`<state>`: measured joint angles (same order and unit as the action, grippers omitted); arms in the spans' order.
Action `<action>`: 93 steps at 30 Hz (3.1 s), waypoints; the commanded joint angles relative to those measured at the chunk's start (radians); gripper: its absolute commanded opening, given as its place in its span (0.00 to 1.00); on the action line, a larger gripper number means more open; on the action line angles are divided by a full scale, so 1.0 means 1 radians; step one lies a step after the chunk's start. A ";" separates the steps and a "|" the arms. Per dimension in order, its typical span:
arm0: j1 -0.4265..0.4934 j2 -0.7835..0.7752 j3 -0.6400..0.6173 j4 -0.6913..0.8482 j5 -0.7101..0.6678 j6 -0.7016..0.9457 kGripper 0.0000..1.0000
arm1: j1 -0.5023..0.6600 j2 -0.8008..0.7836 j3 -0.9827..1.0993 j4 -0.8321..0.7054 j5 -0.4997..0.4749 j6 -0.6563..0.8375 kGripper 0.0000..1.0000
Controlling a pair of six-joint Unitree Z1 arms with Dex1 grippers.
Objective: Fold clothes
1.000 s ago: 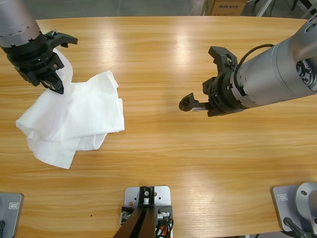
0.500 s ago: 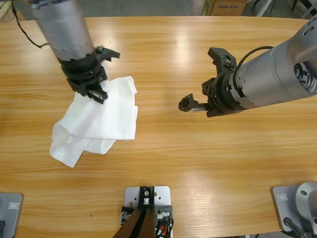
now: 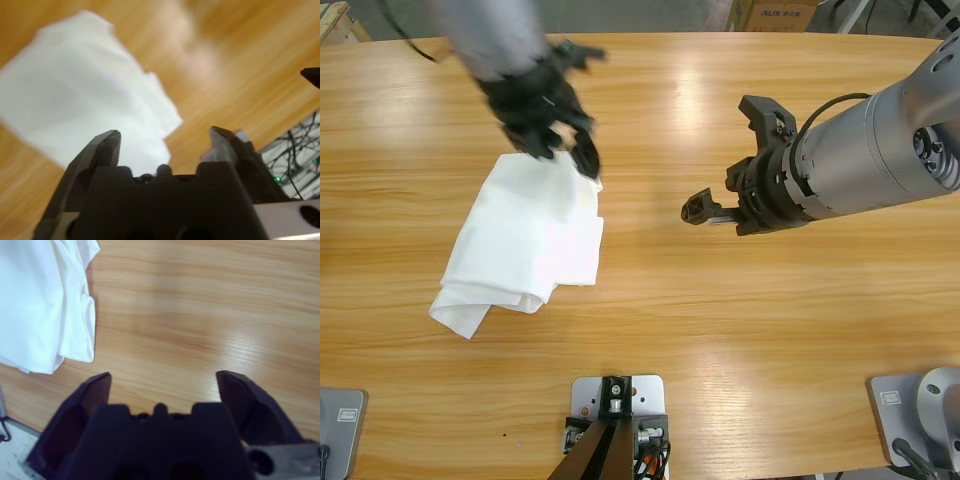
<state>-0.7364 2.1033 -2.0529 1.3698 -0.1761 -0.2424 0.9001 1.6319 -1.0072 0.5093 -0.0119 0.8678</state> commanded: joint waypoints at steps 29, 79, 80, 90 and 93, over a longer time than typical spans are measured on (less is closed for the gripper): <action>0.052 -0.571 1.406 -1.021 0.002 -0.003 0.00 | -0.124 0.634 -0.207 -0.729 0.795 -0.108 0.00; 0.161 -0.439 1.071 -0.967 0.008 0.019 0.00 | -0.093 0.328 -0.193 -0.372 0.483 -0.169 0.00; 0.179 -0.372 1.056 -0.990 0.009 0.019 0.00 | -0.074 0.331 -0.164 -0.408 0.491 -0.163 0.00; 0.210 -0.079 0.843 -1.017 0.010 -0.048 0.00 | 0.014 0.408 0.078 -0.740 0.541 -0.034 0.00; 0.209 -0.078 0.845 -1.017 0.010 -0.051 0.00 | 0.016 0.441 0.120 -0.826 0.555 -0.011 0.00</action>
<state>-0.5317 1.9424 -1.1790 0.3638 -0.1753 -0.2683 0.8948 1.9919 -0.9926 -0.1676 0.5128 0.8072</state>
